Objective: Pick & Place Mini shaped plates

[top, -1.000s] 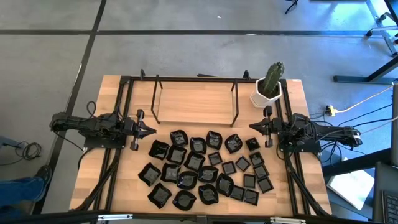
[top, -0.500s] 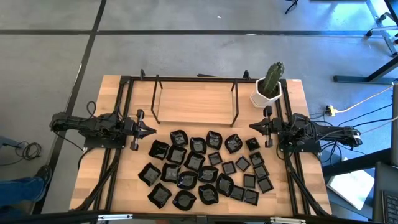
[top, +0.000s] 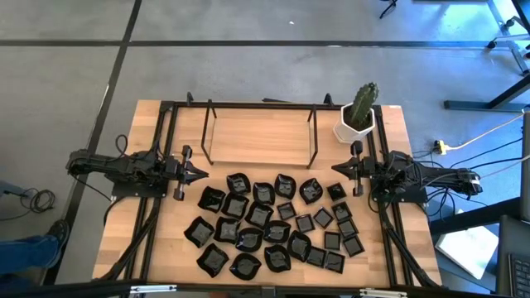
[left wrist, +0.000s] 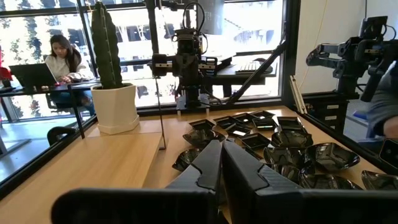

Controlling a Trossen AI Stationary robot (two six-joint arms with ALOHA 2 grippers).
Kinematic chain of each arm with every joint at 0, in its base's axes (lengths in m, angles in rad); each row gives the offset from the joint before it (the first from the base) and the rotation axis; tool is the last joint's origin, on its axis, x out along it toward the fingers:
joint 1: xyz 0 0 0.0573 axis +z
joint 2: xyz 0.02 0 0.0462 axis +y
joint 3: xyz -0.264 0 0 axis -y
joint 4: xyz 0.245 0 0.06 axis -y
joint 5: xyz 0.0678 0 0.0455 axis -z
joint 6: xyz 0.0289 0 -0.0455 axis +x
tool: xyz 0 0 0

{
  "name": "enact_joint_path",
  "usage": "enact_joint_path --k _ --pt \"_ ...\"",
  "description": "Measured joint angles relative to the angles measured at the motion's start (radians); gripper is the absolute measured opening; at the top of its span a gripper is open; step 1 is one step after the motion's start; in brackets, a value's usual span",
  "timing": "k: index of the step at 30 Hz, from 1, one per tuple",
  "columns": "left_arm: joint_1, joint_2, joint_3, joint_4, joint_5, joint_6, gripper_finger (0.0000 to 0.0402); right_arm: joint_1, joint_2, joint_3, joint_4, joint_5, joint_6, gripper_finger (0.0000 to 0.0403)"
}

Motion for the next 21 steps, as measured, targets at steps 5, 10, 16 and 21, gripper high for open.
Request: enact_joint_path --k 5,10,16,21 --pt "0.000 0.000 0.000 0.000 0.000 0.000 0.0012 0.000 0.000 0.000 0.000 0.000 0.000 0.0007" --pt "0.000 0.000 0.000 0.000 0.000 0.000 0.0011 0.000 0.000 0.000 0.000 0.000 0.000 0.0007" --pt "0.000 0.000 0.000 0.000 0.000 0.000 0.0010 0.000 0.000 0.000 0.000 0.000 0.000 0.0007" --pt "0.000 0.000 0.000 0.000 0.000 0.000 0.0012 0.000 0.000 0.000 0.000 0.000 0.000 0.0007"
